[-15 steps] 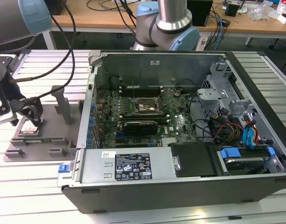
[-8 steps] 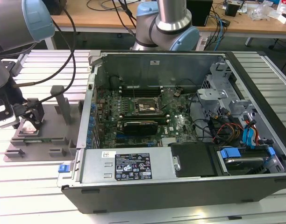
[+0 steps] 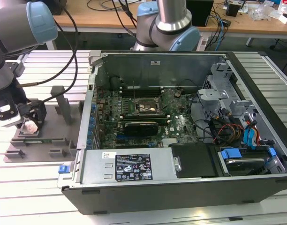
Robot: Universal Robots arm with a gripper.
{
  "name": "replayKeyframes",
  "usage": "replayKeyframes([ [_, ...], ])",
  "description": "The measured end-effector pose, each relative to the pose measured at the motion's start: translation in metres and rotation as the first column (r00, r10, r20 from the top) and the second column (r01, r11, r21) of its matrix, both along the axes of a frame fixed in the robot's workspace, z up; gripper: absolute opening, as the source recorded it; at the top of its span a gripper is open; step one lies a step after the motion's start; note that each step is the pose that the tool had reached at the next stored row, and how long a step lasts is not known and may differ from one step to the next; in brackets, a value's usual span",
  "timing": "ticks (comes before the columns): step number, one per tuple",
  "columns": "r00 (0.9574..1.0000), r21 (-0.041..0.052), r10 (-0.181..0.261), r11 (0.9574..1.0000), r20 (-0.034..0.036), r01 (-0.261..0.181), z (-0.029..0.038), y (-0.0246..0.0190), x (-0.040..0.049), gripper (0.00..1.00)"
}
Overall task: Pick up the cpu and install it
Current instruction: 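Pick up the cpu and move it towards the insertion slot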
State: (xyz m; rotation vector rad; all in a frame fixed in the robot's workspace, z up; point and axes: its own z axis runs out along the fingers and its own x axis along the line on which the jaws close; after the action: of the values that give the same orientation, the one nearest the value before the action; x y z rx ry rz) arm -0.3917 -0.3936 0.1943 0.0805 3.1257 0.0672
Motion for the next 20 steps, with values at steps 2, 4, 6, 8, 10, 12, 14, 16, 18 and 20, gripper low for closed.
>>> replayKeyframes([
  [2, 0.9999, -0.0002, 0.011, 0.9999, -0.0001, -0.011, -0.0009, 0.0001, -0.0001, 0.66],
  [4, 0.9994, -0.0002, 0.036, 0.9994, 0.0002, -0.036, -0.0029, 0.0007, 0.0000, 0.66],
  [6, 0.9988, -0.0004, 0.049, 0.9988, -0.0002, -0.049, -0.0051, 0.0012, -0.0001, 0.66],
  [8, 0.9987, -0.0003, 0.051, 0.9987, 0.0000, -0.051, -0.0061, 0.0015, -0.0006, 0.66],
  [10, 0.9987, -0.0003, 0.051, 0.9987, 0.0000, -0.051, -0.0066, 0.0017, -0.0011, 0.66],
  [12, 0.9987, -0.0004, 0.051, 0.9987, -0.0002, -0.051, -0.0069, 0.0016, -0.0013, 0.66],
  [14, 0.9987, -0.0006, 0.051, 0.9987, -0.0002, -0.051, -0.0076, 0.0016, -0.0013, 0.66],
  [16, 0.9987, -0.0005, 0.051, 0.9987, -0.0001, -0.051, -0.0079, 0.0016, -0.0013, 0.66],
  [18, 0.9987, -0.0003, 0.051, 0.9987, 0.0002, -0.051, -0.0080, 0.0017, -0.0013, 0.66],
  [20, 0.9987, -0.0005, 0.051, 0.9987, 0.0000, -0.051, -0.0066, 0.0017, -0.0013, 0.65],
])
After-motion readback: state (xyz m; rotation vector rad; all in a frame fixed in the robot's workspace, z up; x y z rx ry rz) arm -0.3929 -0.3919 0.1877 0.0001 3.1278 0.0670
